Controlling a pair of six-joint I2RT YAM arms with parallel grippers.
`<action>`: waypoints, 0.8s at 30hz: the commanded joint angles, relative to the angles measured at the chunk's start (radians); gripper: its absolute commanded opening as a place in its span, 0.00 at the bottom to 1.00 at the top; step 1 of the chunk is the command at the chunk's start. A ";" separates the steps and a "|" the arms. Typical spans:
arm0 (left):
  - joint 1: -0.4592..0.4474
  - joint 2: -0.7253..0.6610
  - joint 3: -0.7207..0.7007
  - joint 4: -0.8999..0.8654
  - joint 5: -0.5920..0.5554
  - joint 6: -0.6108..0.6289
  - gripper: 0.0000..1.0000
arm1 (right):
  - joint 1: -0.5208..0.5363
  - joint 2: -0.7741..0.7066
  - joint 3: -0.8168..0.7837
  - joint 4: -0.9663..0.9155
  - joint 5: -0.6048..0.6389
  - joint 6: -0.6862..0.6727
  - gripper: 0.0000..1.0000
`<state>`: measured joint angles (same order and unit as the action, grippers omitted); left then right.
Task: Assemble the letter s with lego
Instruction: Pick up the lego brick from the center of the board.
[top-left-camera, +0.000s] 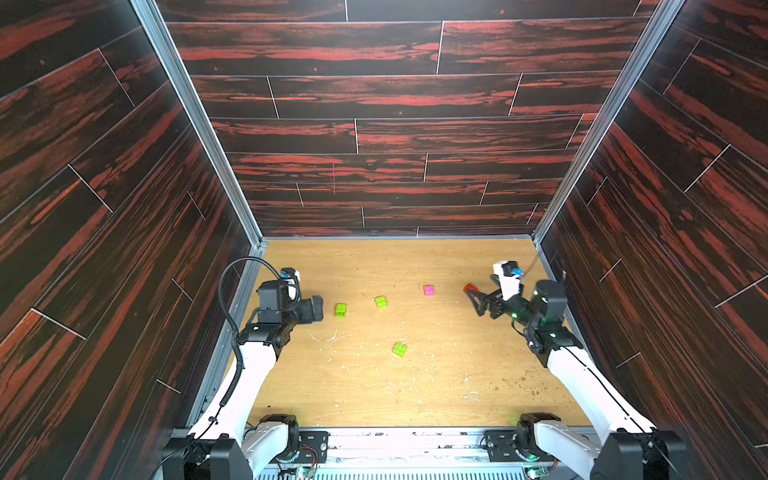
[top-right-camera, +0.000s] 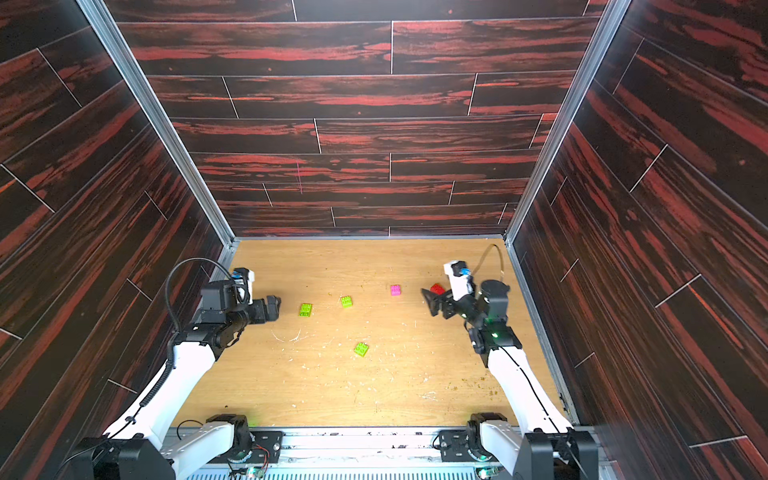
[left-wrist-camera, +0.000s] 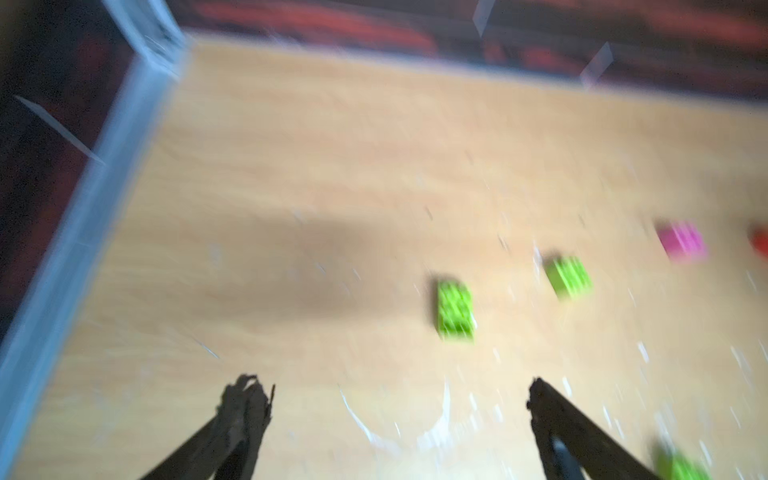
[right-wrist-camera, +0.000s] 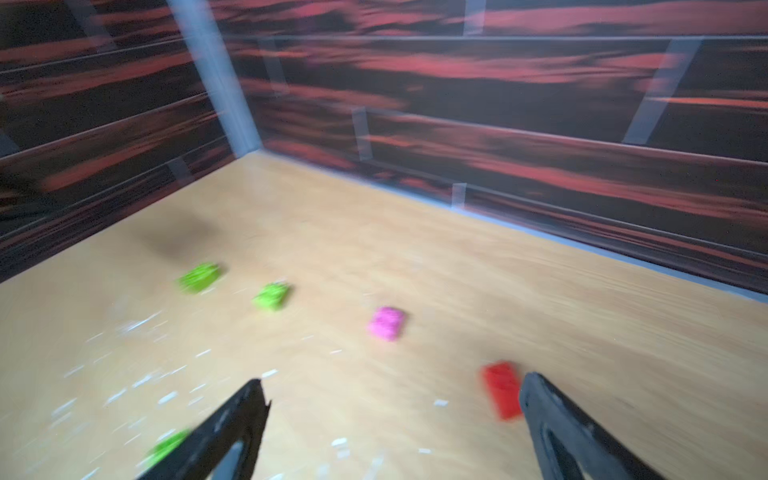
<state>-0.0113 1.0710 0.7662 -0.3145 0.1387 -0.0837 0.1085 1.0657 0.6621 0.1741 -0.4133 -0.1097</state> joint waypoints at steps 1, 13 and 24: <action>-0.013 -0.003 0.030 -0.186 0.096 0.091 1.00 | 0.057 -0.005 0.045 -0.162 -0.056 -0.046 0.98; -0.137 0.307 0.129 -0.100 0.082 -0.096 0.91 | 0.291 0.130 0.211 -0.282 -0.135 -0.054 0.98; -0.206 0.603 0.306 -0.067 -0.106 -0.147 0.73 | 0.323 0.183 0.234 -0.267 -0.133 -0.061 0.98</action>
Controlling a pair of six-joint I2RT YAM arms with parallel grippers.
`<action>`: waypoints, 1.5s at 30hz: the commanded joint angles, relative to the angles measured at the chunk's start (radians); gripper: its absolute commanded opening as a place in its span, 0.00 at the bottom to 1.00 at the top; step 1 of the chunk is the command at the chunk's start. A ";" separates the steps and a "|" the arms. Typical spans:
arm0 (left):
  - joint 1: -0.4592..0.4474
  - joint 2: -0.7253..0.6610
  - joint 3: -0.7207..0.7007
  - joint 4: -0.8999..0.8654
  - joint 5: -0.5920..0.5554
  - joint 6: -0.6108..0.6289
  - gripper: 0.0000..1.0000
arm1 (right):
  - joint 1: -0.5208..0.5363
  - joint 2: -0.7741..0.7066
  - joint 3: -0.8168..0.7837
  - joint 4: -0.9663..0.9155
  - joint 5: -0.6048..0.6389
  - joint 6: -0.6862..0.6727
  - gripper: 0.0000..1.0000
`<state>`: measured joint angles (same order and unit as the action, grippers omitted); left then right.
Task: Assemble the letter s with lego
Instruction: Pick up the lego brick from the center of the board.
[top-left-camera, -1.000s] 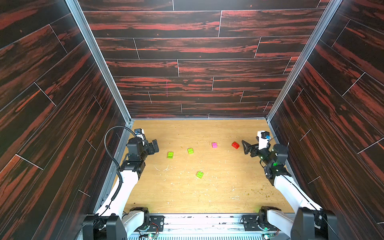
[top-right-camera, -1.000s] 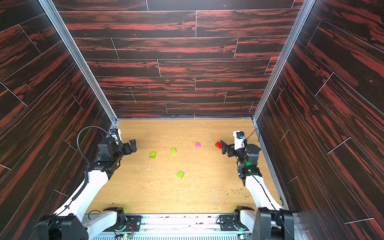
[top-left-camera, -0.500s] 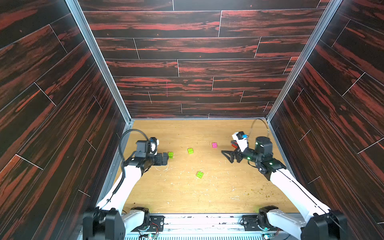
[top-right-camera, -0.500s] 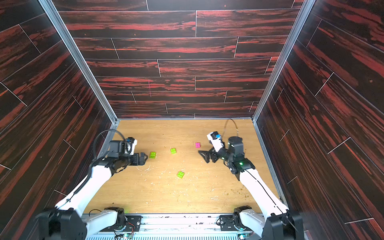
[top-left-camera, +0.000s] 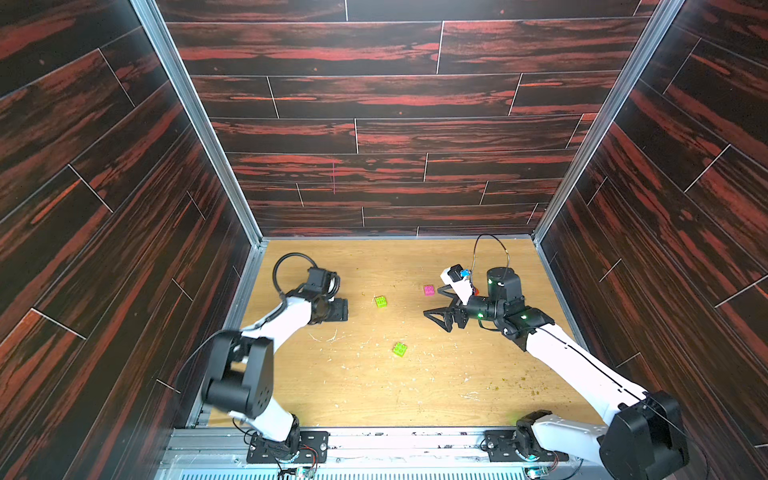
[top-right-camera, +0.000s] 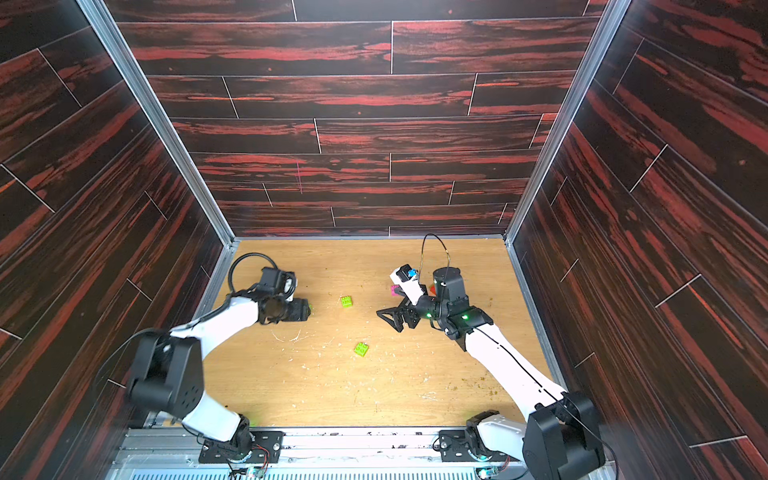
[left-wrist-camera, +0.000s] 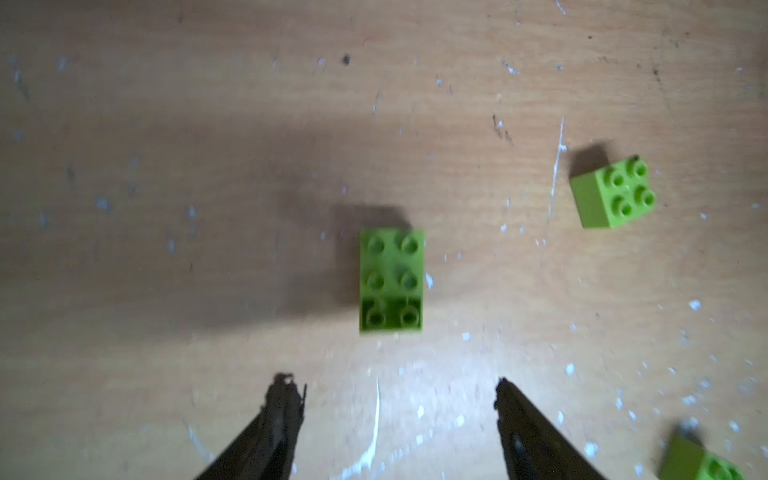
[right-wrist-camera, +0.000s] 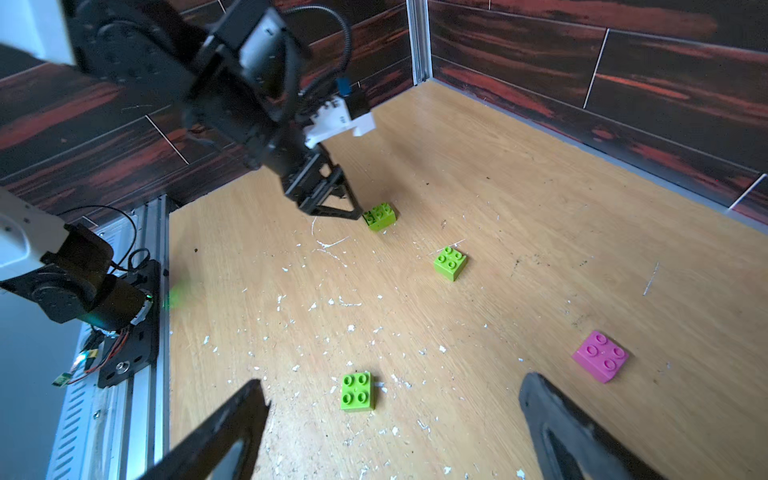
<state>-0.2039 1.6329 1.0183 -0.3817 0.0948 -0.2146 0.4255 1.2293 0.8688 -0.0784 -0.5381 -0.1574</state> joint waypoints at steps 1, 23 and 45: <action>-0.017 0.059 0.065 -0.001 -0.075 -0.018 0.71 | 0.006 0.021 0.028 -0.014 -0.004 -0.013 0.98; -0.054 0.257 0.188 -0.065 -0.153 0.003 0.26 | 0.006 0.068 0.054 -0.026 0.024 -0.059 0.98; -0.206 0.175 0.334 -0.453 0.128 1.015 0.19 | -0.142 -0.008 -0.011 -0.072 -0.009 -0.088 0.98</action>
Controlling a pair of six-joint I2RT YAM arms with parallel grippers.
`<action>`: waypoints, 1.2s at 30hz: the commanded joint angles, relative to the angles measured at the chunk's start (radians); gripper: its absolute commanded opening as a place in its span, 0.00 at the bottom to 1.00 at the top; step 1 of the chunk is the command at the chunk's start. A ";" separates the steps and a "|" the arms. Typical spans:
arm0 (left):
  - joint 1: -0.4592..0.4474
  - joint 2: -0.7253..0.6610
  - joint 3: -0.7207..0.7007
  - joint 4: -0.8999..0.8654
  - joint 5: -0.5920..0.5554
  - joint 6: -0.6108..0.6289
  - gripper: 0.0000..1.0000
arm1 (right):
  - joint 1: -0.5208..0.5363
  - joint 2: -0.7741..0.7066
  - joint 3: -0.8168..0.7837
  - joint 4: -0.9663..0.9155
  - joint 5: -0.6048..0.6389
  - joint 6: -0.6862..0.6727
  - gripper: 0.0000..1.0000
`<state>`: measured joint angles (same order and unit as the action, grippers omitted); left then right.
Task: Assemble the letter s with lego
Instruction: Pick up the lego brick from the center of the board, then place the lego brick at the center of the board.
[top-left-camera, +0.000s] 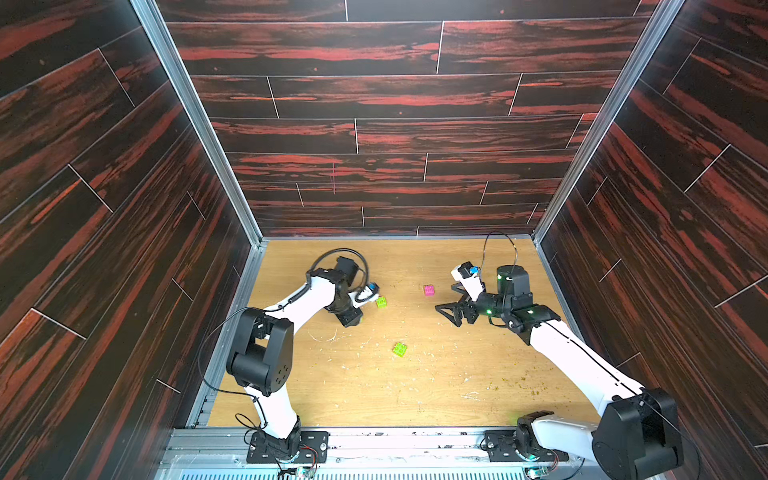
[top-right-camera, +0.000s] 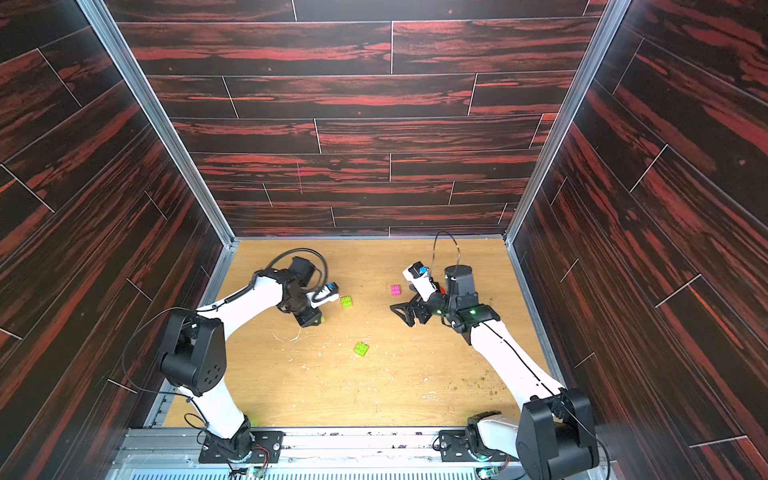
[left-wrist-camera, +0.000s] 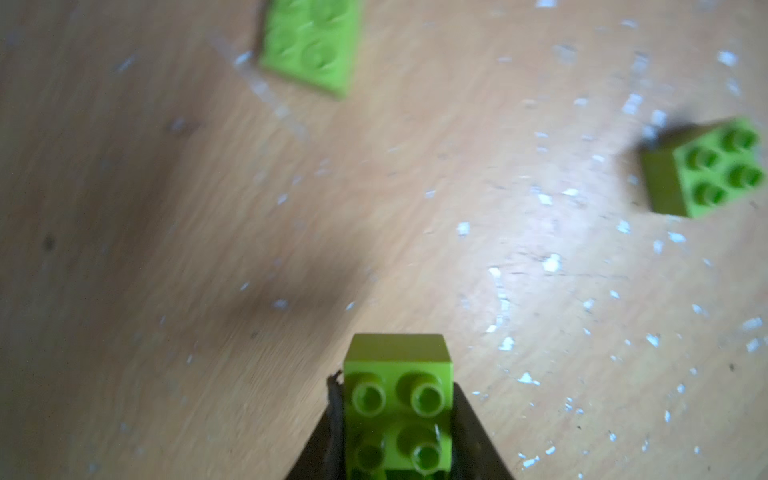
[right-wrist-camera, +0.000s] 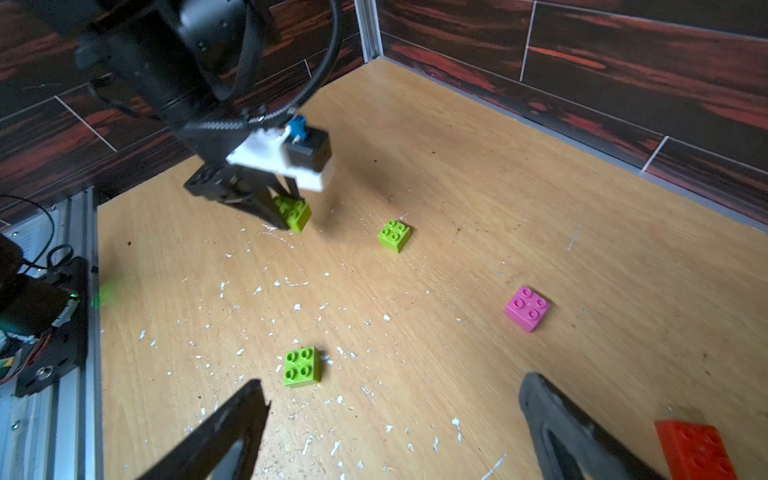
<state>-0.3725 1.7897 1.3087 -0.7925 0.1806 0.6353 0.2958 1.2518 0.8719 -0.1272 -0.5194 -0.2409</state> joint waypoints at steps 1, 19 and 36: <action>-0.053 0.046 0.066 -0.043 0.045 0.176 0.20 | -0.017 -0.032 -0.016 -0.023 -0.033 -0.003 0.98; -0.222 0.327 0.285 -0.013 0.061 0.253 0.23 | -0.066 -0.074 -0.051 -0.045 -0.066 0.001 0.98; -0.240 0.318 0.289 0.002 0.057 0.260 0.57 | -0.089 -0.090 -0.036 -0.093 -0.095 -0.012 0.98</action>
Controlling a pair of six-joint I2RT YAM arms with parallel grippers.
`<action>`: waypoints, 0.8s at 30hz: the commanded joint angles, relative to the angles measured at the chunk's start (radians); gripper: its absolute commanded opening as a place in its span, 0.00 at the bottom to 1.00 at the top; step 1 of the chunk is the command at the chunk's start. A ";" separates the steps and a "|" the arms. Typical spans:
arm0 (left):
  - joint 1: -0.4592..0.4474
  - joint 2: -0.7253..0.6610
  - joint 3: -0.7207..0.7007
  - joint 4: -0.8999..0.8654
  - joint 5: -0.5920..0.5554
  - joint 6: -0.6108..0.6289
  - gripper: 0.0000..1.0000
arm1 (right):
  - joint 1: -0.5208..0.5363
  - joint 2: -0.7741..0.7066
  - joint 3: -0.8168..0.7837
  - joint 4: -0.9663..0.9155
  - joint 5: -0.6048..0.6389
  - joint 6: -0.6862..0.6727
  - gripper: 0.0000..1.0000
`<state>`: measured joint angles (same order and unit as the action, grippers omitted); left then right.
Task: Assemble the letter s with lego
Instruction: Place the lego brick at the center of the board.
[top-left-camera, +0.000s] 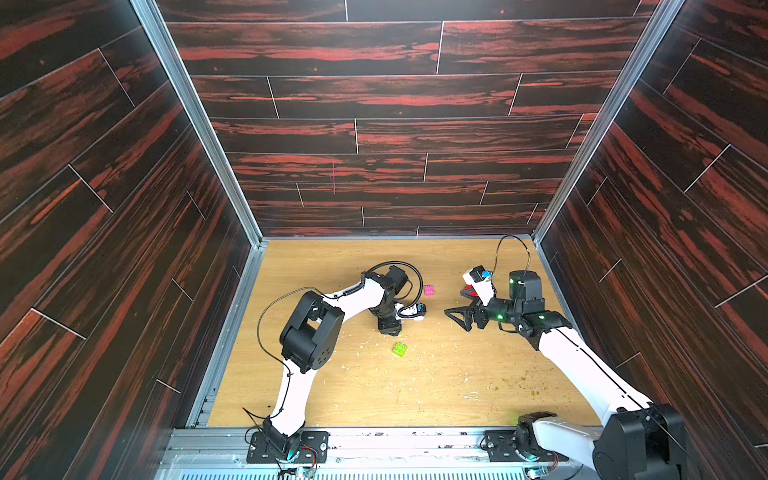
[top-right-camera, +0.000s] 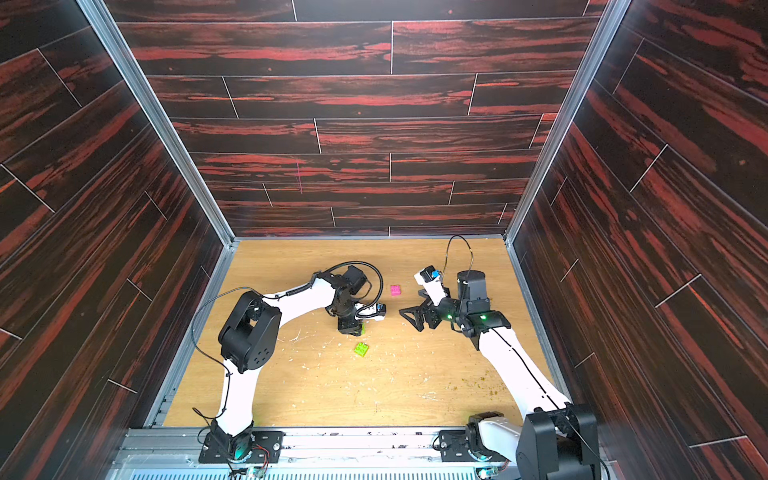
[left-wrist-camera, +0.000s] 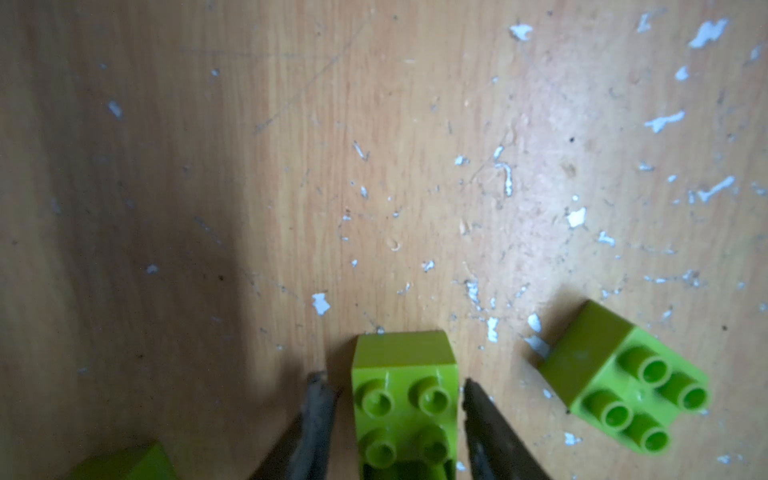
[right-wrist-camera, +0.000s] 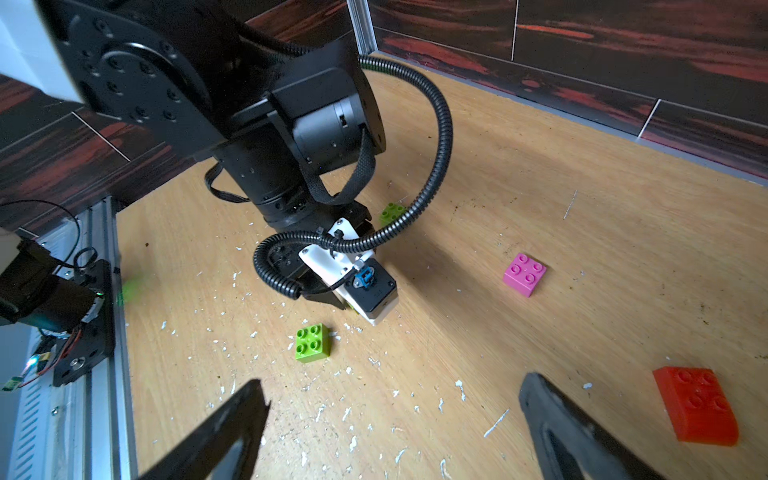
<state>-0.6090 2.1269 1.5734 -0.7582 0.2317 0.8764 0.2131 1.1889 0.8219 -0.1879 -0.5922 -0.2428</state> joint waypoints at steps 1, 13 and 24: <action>-0.003 -0.024 0.028 -0.041 0.004 0.021 0.57 | -0.006 -0.029 0.016 -0.035 -0.021 -0.013 0.98; 0.031 -0.150 0.110 -0.101 -0.139 -0.102 0.63 | -0.022 -0.026 0.025 -0.024 -0.032 -0.010 0.98; 0.110 -0.018 0.216 -0.090 -0.199 -0.162 0.66 | -0.025 -0.031 0.020 -0.029 -0.030 -0.007 0.98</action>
<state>-0.5041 2.0762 1.7775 -0.8116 0.0471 0.7261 0.1913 1.1748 0.8238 -0.2035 -0.6067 -0.2466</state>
